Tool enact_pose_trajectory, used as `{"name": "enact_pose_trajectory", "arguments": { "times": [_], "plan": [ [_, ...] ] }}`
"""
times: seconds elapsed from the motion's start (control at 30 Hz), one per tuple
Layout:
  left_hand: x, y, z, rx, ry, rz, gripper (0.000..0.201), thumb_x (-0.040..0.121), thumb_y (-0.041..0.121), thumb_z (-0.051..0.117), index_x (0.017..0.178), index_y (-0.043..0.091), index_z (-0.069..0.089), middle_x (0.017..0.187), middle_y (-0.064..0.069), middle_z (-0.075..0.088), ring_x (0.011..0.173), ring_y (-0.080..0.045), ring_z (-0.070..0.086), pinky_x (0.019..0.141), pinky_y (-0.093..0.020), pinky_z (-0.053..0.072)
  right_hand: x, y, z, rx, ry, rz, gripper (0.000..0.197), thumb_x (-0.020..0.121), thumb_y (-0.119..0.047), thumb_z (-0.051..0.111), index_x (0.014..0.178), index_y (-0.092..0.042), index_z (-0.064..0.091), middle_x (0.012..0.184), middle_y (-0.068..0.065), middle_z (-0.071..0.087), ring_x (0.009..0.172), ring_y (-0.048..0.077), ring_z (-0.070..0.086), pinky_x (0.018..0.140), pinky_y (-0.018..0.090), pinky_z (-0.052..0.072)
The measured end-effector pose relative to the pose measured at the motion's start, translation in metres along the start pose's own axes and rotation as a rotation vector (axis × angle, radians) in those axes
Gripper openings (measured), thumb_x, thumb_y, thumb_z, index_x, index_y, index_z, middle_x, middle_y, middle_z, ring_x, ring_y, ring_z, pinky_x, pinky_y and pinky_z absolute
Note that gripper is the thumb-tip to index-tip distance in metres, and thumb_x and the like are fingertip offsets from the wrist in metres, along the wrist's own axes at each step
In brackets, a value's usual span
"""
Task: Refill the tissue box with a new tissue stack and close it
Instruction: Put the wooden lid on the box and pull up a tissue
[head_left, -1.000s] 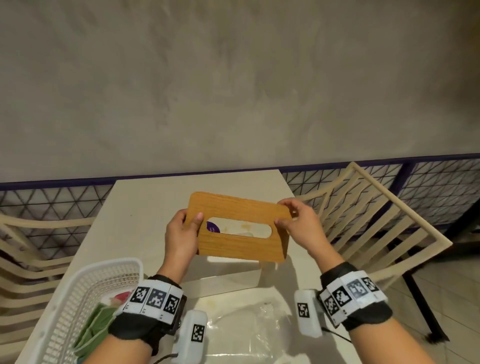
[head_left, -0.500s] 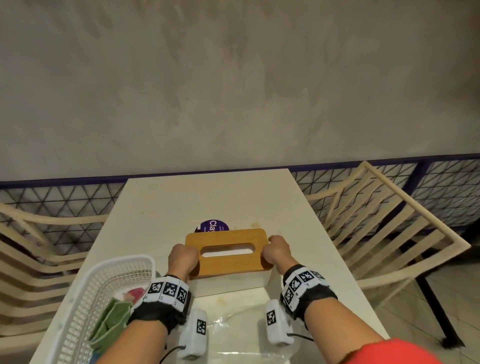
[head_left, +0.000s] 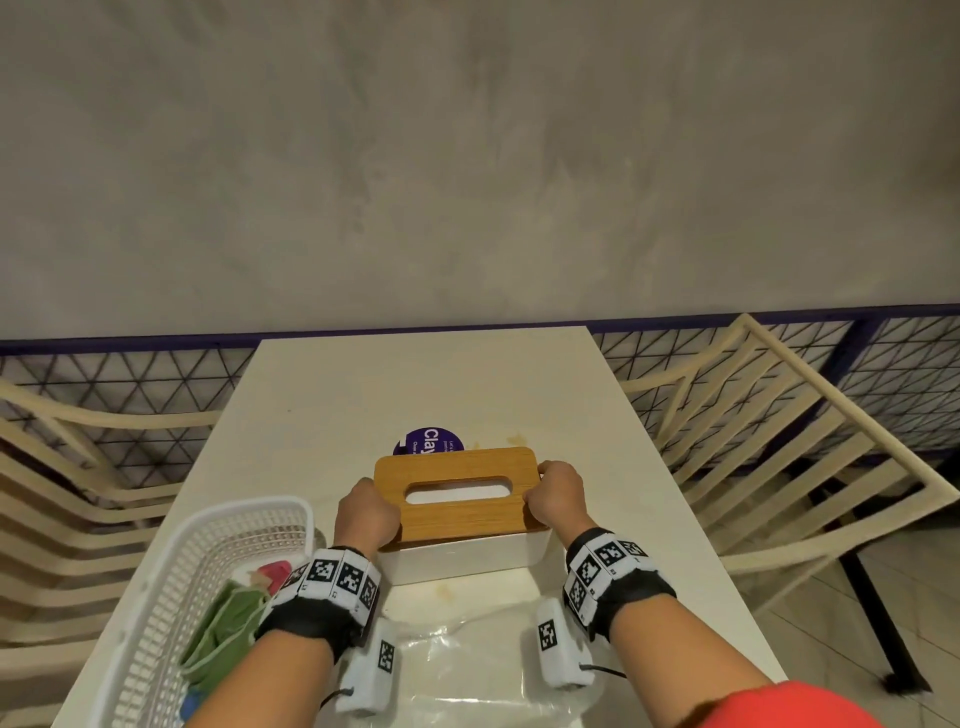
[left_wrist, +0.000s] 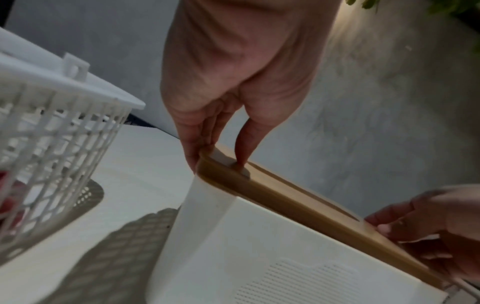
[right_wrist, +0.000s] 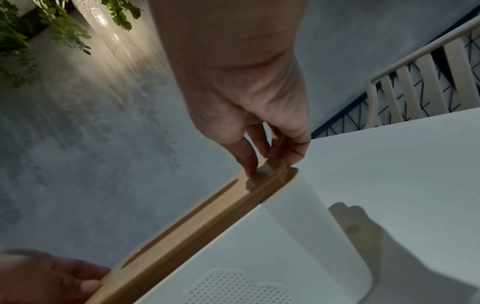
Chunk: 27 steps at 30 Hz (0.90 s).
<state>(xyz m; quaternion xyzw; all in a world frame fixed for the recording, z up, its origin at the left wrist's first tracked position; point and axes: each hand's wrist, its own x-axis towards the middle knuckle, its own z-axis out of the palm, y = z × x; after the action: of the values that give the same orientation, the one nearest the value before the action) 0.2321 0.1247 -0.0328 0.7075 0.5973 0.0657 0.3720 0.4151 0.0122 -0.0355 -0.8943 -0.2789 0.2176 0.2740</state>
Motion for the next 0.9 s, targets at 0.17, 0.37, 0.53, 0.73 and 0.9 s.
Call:
{"name": "enact_pose_trajectory", "arguments": {
  "times": [0.17, 0.37, 0.53, 0.73, 0.9],
  "plan": [
    [-0.002, -0.002, 0.001, 0.024, -0.017, 0.028, 0.033, 0.089, 0.012, 0.051, 0.122, 0.005, 0.050, 0.117, -0.016, 0.061, 0.090, -0.026, 0.055, 0.074, -0.031, 0.042, 0.000, 0.003, -0.008, 0.055, 0.012, 0.059, 0.027, 0.087, 0.005, 0.051, 0.111, 0.005, 0.061, 0.112, 0.018, 0.064, 0.104, 0.031, 0.059, 0.082, 0.033, 0.049],
    [0.003, -0.005, 0.000, -0.008, -0.050, -0.048, 0.037, 0.086, 0.009, 0.058, 0.119, 0.002, 0.046, 0.101, -0.011, 0.056, 0.086, -0.023, 0.053, 0.060, -0.026, 0.041, 0.003, 0.011, -0.011, 0.101, -0.054, 0.063, 0.037, 0.088, 0.004, 0.051, 0.125, 0.002, 0.054, 0.126, 0.017, 0.058, 0.115, 0.029, 0.053, 0.088, 0.029, 0.045],
    [0.005, -0.008, -0.001, 0.035, -0.066, -0.038, 0.030, 0.085, 0.009, 0.061, 0.112, 0.005, 0.048, 0.118, -0.016, 0.058, 0.092, -0.024, 0.053, 0.068, -0.028, 0.040, 0.002, 0.013, -0.009, 0.102, -0.057, 0.061, 0.040, 0.089, 0.003, 0.051, 0.129, -0.002, 0.052, 0.128, 0.017, 0.057, 0.114, 0.028, 0.054, 0.088, 0.030, 0.046],
    [0.006, -0.011, -0.001, 0.039, -0.043, -0.013, 0.045, 0.085, 0.015, 0.065, 0.126, 0.005, 0.049, 0.124, -0.014, 0.059, 0.113, -0.028, 0.055, 0.086, -0.034, 0.043, 0.008, 0.014, -0.007, 0.142, -0.067, 0.105, 0.039, 0.088, 0.001, 0.054, 0.127, -0.002, 0.052, 0.121, 0.018, 0.059, 0.110, 0.029, 0.057, 0.085, 0.031, 0.047],
    [0.008, -0.013, -0.001, 0.000, -0.002, -0.031, 0.052, 0.082, 0.016, 0.068, 0.130, 0.011, 0.048, 0.126, -0.012, 0.060, 0.113, -0.030, 0.057, 0.091, -0.039, 0.045, 0.012, 0.017, -0.005, 0.247, -0.073, 0.153, 0.033, 0.086, 0.002, 0.056, 0.118, -0.004, 0.057, 0.113, 0.019, 0.062, 0.103, 0.030, 0.059, 0.082, 0.034, 0.051]
  ]
}}
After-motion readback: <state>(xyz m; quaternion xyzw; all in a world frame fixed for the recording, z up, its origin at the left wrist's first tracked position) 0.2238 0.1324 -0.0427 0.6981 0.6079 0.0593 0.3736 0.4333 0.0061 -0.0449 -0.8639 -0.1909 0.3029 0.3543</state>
